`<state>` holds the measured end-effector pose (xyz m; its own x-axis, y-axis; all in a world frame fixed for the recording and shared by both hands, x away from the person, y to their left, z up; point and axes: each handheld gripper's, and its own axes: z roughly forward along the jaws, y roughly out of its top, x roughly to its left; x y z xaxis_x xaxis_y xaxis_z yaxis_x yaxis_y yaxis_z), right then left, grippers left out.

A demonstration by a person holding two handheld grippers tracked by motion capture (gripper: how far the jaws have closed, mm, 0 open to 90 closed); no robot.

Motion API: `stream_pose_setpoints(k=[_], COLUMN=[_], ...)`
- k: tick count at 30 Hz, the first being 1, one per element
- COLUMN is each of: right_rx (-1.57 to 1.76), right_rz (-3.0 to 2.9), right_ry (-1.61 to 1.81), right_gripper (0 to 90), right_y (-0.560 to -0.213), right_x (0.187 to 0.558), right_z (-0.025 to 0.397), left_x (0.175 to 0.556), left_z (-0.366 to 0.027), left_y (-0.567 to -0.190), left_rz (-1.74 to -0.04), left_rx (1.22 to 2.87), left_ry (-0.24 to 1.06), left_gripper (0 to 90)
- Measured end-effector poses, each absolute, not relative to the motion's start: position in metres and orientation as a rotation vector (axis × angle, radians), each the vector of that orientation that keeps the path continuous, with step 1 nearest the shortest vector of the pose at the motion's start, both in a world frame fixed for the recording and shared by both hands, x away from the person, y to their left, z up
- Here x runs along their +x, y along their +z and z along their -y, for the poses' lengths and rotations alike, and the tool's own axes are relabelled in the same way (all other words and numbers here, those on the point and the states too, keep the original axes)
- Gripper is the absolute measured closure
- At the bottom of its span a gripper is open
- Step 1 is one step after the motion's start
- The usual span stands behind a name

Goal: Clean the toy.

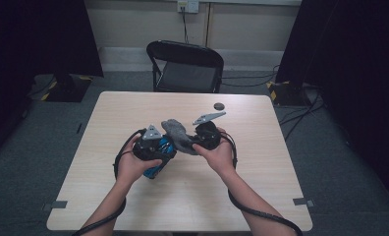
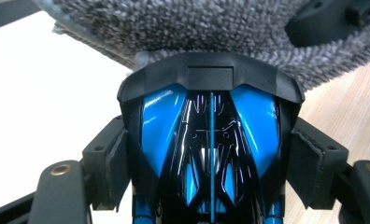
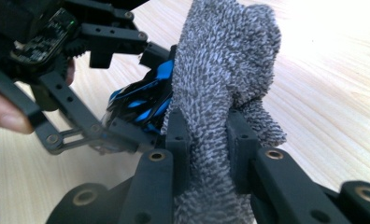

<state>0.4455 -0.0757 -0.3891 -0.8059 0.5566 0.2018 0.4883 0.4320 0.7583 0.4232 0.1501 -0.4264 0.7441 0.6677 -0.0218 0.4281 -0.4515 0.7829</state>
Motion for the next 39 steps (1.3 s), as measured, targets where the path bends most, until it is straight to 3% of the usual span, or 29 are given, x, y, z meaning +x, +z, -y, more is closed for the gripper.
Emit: stream_pose_setpoints(k=[39], right_rx=[0.858], right_rz=[-2.637], right_ry=[1.325], right_gripper=[74.9], right_y=[-0.399], right_x=[0.429], right_z=[0.080], left_x=[0.429], left_z=[-0.171], left_y=[-0.423], left_rz=[-0.892], left_rx=[2.077], left_ry=[0.399], left_gripper=[25.5])
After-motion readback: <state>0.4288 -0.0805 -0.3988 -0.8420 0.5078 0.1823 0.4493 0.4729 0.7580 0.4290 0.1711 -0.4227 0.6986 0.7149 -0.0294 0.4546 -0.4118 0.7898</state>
